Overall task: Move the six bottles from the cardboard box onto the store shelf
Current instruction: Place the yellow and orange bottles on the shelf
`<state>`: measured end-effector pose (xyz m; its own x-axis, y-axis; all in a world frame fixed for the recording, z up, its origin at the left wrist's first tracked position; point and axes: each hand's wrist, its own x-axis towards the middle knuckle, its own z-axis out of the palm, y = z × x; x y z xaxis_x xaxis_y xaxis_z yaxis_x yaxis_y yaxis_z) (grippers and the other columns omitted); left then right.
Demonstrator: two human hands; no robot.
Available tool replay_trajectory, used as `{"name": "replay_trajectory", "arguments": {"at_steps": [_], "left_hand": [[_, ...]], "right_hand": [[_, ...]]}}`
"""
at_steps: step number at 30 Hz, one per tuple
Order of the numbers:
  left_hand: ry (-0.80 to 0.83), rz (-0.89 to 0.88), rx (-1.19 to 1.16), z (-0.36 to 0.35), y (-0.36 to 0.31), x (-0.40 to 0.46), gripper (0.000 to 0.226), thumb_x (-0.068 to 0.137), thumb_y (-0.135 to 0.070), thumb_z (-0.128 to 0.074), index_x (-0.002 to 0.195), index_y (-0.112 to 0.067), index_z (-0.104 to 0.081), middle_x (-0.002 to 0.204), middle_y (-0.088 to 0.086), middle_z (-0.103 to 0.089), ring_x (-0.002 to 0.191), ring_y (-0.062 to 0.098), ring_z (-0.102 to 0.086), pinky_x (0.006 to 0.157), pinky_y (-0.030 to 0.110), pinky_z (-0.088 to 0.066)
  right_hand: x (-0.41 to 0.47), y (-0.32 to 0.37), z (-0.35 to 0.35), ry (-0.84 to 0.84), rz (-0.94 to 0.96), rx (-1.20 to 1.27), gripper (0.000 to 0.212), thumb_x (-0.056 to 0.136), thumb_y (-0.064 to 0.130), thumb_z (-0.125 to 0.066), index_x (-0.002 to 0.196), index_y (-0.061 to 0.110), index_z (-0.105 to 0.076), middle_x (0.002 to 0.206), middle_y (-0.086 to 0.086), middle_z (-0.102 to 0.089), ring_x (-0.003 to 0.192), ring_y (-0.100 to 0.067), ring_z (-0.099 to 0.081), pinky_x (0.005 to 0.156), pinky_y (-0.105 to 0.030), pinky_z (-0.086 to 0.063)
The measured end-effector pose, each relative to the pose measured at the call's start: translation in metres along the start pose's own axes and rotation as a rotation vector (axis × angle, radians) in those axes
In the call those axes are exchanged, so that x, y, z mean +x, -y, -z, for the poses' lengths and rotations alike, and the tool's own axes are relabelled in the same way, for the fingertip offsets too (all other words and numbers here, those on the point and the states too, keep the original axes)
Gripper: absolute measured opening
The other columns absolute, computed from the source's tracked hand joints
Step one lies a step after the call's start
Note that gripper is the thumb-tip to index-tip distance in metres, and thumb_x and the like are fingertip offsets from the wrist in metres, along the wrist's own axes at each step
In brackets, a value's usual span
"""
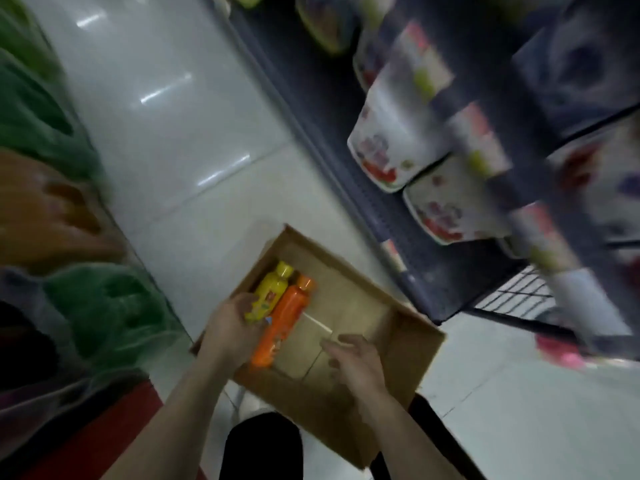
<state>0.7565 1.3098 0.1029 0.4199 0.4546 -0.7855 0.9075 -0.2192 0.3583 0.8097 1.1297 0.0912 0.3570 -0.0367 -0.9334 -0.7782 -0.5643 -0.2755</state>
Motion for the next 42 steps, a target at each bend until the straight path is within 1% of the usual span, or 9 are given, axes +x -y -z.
{"name": "replay_trajectory", "arguments": {"at_steps": [6, 10, 13, 16, 21, 27, 30, 33, 42], "left_hand": [[-0.127, 0.065, 0.126, -0.071, 0.046, 0.080, 0.044, 0.086, -0.036, -0.060, 0.124, -0.015, -0.053, 0.114, 0.011, -0.065, 0.101, 0.031, -0.063, 0.084, 0.042, -0.052], [-0.133, 0.102, 0.230, -0.095, 0.059, 0.094, 0.048, 0.090, -0.030, -0.056, 0.130, -0.010, -0.042, 0.123, 0.017, -0.058, 0.109, 0.036, -0.060, 0.088, 0.046, -0.049], [-0.088, 0.120, 0.332, -0.101, 0.067, 0.100, 0.060, 0.092, -0.028, -0.052, 0.142, -0.009, -0.025, 0.129, 0.019, -0.052, 0.116, 0.037, -0.056, 0.092, 0.045, -0.047], [-0.068, 0.098, 0.396, -0.106, 0.073, 0.108, 0.070, 0.093, -0.034, -0.050, 0.147, -0.009, -0.015, 0.134, 0.017, -0.048, 0.120, 0.034, -0.053, 0.095, 0.043, -0.046], [-0.060, 0.092, 0.439, -0.111, 0.077, 0.119, 0.064, 0.092, -0.031, -0.051, 0.143, -0.007, -0.022, 0.135, 0.019, -0.044, 0.121, 0.037, -0.051, 0.096, 0.045, -0.045], [0.020, 0.066, 0.574, -0.114, 0.069, 0.127, 0.069, 0.090, -0.029, -0.058, 0.142, -0.001, -0.021, 0.144, 0.021, -0.025, 0.121, 0.039, -0.050, 0.093, 0.040, -0.046], [0.028, 0.088, 0.585, -0.113, 0.064, 0.127, 0.075, 0.086, -0.030, -0.063, 0.141, 0.001, -0.022, 0.142, 0.024, -0.033, 0.124, 0.041, -0.048, 0.094, 0.041, -0.045], [0.040, 0.075, 0.523, -0.112, 0.059, 0.118, 0.068, 0.086, -0.030, -0.064, 0.135, 0.000, -0.028, 0.133, 0.021, -0.048, 0.121, 0.039, -0.050, 0.093, 0.042, -0.045], [0.056, -0.070, 0.232, -0.066, 0.001, 0.020, 0.057, 0.079, -0.033, -0.070, 0.121, -0.008, -0.040, 0.123, 0.016, -0.054, 0.112, 0.035, -0.055, 0.091, 0.042, -0.048]], "right_hand": [[0.108, -0.035, -0.073, 0.001, -0.052, 0.007, 0.065, 0.069, 0.040, -0.078, 0.124, 0.013, -0.056, 0.117, -0.007, -0.065, 0.109, -0.025, -0.061, 0.098, -0.044, -0.050], [0.139, -0.047, -0.093, 0.101, -0.013, 0.044, 0.045, 0.078, 0.026, -0.075, 0.118, 0.016, -0.057, 0.088, 0.013, -0.062, 0.097, -0.017, -0.057, 0.101, -0.043, -0.047], [0.151, -0.052, -0.101, 0.146, 0.020, 0.030, 0.047, 0.079, 0.026, -0.073, 0.122, 0.019, -0.058, 0.109, 0.004, -0.068, 0.102, -0.017, -0.060, 0.102, -0.044, -0.046], [0.158, -0.055, -0.109, 0.152, 0.052, 0.011, 0.053, 0.075, 0.030, -0.076, 0.124, 0.022, -0.056, 0.119, 0.002, -0.066, 0.110, -0.020, -0.061, 0.101, -0.047, -0.047], [0.165, -0.056, -0.109, 0.197, 0.131, -0.019, 0.042, 0.075, 0.029, -0.077, 0.109, 0.028, -0.054, 0.101, 0.009, -0.063, 0.097, -0.012, -0.058, 0.090, -0.031, -0.044], [0.164, -0.053, -0.084, 0.183, 0.114, -0.063, 0.035, 0.077, 0.026, -0.075, 0.102, 0.028, -0.052, 0.093, 0.012, -0.062, 0.098, -0.015, -0.061, 0.095, -0.034, -0.044], [0.156, -0.050, -0.056, 0.169, 0.086, -0.095, 0.047, 0.078, 0.026, -0.074, 0.119, 0.024, -0.052, 0.115, 0.003, -0.063, 0.116, -0.021, -0.058, 0.104, -0.041, -0.040], [0.141, -0.045, -0.028, 0.149, 0.084, -0.105, 0.060, 0.079, 0.024, -0.073, 0.133, 0.018, -0.045, 0.133, -0.003, -0.057, 0.123, -0.023, -0.054, 0.100, -0.038, -0.041], [0.034, 0.000, 0.025, 0.165, 0.129, -0.198, 0.062, 0.075, 0.029, -0.076, 0.129, 0.019, -0.048, 0.131, -0.004, -0.059, 0.120, -0.024, -0.056, 0.107, -0.049, -0.040]]}}
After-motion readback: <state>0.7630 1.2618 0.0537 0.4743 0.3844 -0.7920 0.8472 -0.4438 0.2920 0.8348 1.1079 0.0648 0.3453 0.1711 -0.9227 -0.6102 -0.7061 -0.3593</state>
